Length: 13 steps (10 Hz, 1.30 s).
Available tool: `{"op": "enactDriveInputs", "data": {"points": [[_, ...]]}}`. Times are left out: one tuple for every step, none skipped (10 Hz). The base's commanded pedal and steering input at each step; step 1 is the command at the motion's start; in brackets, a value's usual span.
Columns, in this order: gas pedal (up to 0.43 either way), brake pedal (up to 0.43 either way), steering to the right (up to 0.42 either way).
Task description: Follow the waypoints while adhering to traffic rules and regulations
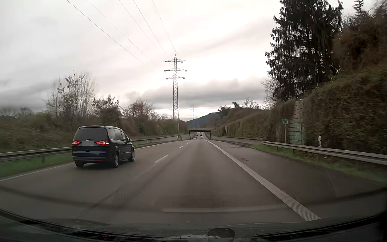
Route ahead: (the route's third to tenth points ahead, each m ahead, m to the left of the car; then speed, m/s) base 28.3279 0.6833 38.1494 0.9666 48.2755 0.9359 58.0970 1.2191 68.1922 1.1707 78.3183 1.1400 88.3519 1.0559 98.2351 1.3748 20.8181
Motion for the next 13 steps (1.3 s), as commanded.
{"op": "enactDriveInputs", "data": {"points": [[0.169,0.000,0.000],[0.169,0.000,0.000],[0.169,0.000,0.000],[0.169,0.000,0.000],[0.169,0.000,0.000],[0.169,0.000,0.000],[0.169,0.000,0.000],[0.169,0.000,0.000],[0.169,0.000,0.000],[0.169,0.000,0.000],[0.169,0.000,0.000],[0.169,0.000,0.000],[0.169,0.000,0.000]]}}
